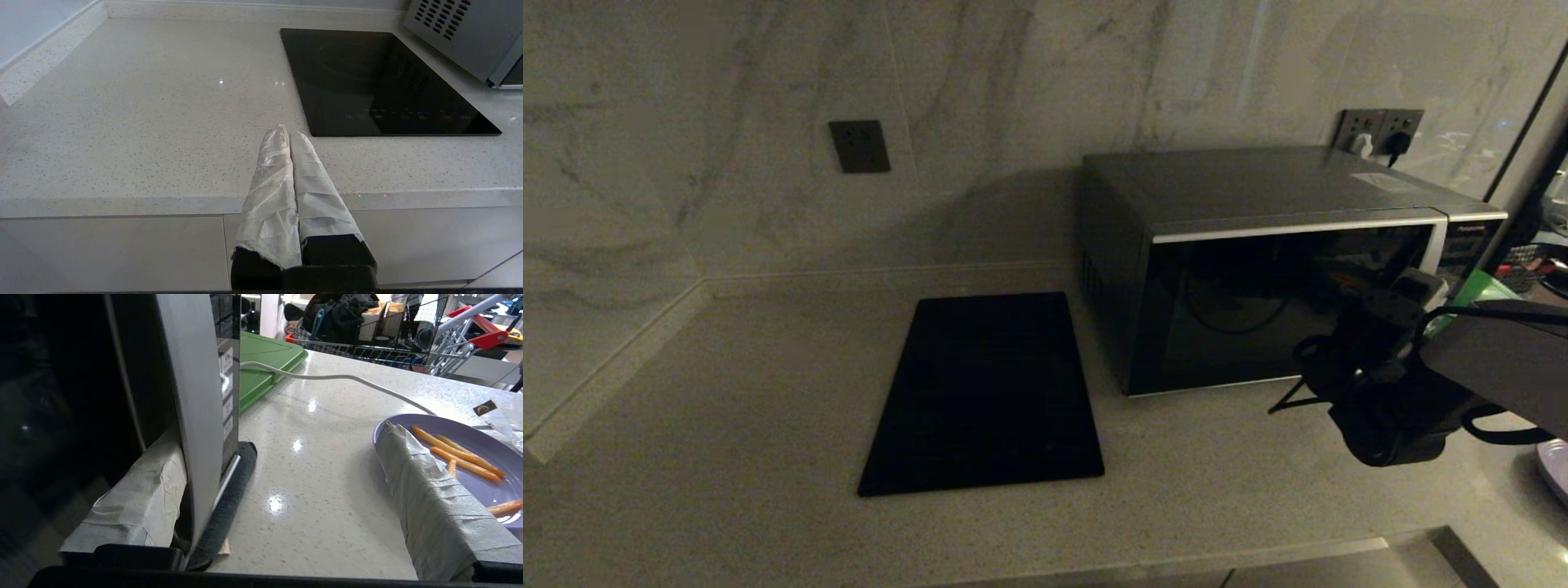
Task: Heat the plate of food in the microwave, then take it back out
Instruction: Open the microwave oven
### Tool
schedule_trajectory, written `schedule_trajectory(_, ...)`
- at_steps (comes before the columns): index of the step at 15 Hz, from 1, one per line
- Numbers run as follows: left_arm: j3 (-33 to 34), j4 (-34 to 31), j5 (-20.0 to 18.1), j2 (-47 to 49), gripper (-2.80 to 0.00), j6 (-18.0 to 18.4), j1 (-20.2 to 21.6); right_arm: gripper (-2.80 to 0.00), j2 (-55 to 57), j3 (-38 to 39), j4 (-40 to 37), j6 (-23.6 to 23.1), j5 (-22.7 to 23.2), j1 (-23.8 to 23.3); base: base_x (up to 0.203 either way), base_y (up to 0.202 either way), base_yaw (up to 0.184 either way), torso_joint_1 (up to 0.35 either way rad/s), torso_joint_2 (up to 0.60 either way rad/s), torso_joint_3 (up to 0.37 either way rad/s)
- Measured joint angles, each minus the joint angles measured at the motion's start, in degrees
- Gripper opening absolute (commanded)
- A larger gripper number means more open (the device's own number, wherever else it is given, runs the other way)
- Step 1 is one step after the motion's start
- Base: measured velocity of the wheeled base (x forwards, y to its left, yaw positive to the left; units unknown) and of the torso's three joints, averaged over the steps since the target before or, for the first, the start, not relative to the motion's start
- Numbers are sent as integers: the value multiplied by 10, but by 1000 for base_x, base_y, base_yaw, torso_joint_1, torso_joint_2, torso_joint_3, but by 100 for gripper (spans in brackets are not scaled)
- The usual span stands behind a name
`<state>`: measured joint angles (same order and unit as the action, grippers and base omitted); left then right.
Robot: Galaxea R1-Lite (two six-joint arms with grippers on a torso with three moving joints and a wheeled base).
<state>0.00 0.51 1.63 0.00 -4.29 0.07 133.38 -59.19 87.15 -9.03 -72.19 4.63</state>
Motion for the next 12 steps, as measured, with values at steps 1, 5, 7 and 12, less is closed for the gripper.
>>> schedule_trajectory(1, 0, 0, 0, 0, -280, 0, 0, 0, -2, 5, 0, 0, -2, 0, 0, 0, 0, 0, 0, 0)
schedule_trajectory(5, 0, 0, 0, 0, -280, 0, 0, 0, -13, 12, -1, 0, -22, 1, 0, 0, 0, 0, 0, 0)
schedule_trajectory(7, 0, 0, 0, 0, -280, 0, 0, 0, -16, 13, -1, 0, -24, 1, 0, 0, 0, 0, 0, 0)
schedule_trajectory(12, 0, 0, 0, 0, -280, 1, 0, 0, -21, 18, 0, 0, -42, 0, 0, 0, 0, 0, 0, 0)
